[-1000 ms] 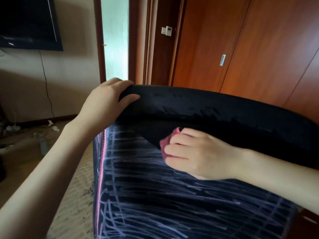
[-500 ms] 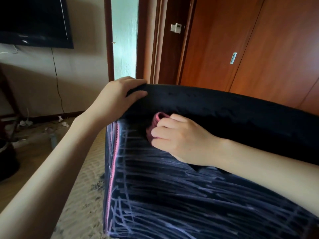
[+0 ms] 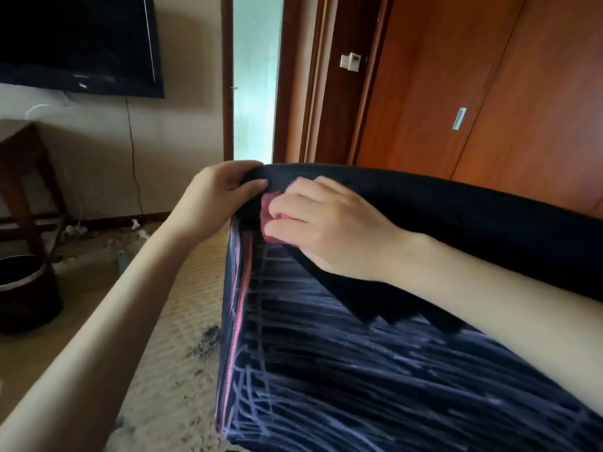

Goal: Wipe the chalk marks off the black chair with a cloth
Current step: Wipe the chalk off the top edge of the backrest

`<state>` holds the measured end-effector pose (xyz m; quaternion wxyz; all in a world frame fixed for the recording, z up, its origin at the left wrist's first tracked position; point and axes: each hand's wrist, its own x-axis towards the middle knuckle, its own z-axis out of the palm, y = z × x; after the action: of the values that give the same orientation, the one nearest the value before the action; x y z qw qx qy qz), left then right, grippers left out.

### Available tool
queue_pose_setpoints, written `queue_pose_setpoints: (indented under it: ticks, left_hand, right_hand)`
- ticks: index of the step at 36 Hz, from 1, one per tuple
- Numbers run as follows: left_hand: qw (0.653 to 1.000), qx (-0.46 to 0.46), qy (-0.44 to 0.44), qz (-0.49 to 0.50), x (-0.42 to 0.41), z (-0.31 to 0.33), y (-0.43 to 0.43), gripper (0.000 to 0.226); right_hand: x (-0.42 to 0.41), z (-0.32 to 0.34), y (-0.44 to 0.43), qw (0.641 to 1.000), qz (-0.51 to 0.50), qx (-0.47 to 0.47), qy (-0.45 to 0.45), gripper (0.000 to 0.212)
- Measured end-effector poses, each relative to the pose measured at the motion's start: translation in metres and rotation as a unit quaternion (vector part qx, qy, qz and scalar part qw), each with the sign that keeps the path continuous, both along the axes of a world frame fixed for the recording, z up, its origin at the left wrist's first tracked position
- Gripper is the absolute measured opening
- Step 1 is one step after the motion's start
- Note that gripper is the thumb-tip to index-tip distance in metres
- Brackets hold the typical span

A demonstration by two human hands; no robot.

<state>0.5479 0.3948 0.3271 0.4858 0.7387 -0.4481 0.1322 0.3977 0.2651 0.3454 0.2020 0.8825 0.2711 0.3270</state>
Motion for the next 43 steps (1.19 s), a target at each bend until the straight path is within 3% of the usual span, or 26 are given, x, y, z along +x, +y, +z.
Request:
queue_pose_setpoints:
  ticks: [6, 12, 19, 25, 29, 33, 39, 41, 43]
  left_hand:
    - [0.996, -0.032, 0.08, -0.033, 0.006, -0.005, 0.001, 0.009]
    - [0.991, -0.054, 0.109, -0.053, 0.018, -0.016, -0.003, 0.007]
    - [0.985, -0.102, 0.116, -0.072, 0.016, -0.024, -0.005, 0.009]
    - [0.982, -0.119, 0.121, -0.079, 0.01, -0.026, -0.004, 0.011]
    - [0.97, -0.117, 0.183, -0.113, 0.014, -0.027, 0.001, 0.012]
    - [0.956, -0.098, 0.238, -0.138, 0.017, -0.025, 0.005, 0.015]
    - [0.904, -0.103, 0.337, -0.241, 0.024, -0.025, 0.006, 0.022]
    - [0.9, -0.105, 0.338, -0.254, 0.026, -0.027, 0.004, 0.024]
    - [0.905, -0.108, 0.329, -0.249, 0.028, -0.028, 0.001, 0.023]
  right_hand:
    - [0.04, -0.026, 0.011, 0.997, -0.072, 0.014, 0.031, 0.022]
    - [0.013, -0.039, -0.009, 0.997, -0.067, -0.026, -0.01, 0.023]
    - [-0.046, -0.076, -0.035, 0.989, -0.115, -0.056, 0.074, 0.024]
    - [-0.056, -0.057, -0.033, 0.979, -0.09, -0.121, 0.134, 0.021]
    - [-0.023, -0.03, -0.005, 0.995, -0.008, -0.062, 0.075, 0.03]
    - [0.031, -0.002, 0.018, 1.0, 0.005, -0.002, 0.008, 0.013]
    - [0.064, -0.02, 0.019, 0.997, -0.015, 0.046, 0.051, 0.014]
    - [0.056, -0.024, 0.016, 0.997, -0.03, 0.044, 0.062, 0.012]
    - [0.04, -0.033, 0.012, 0.996, -0.03, 0.017, 0.087, 0.025]
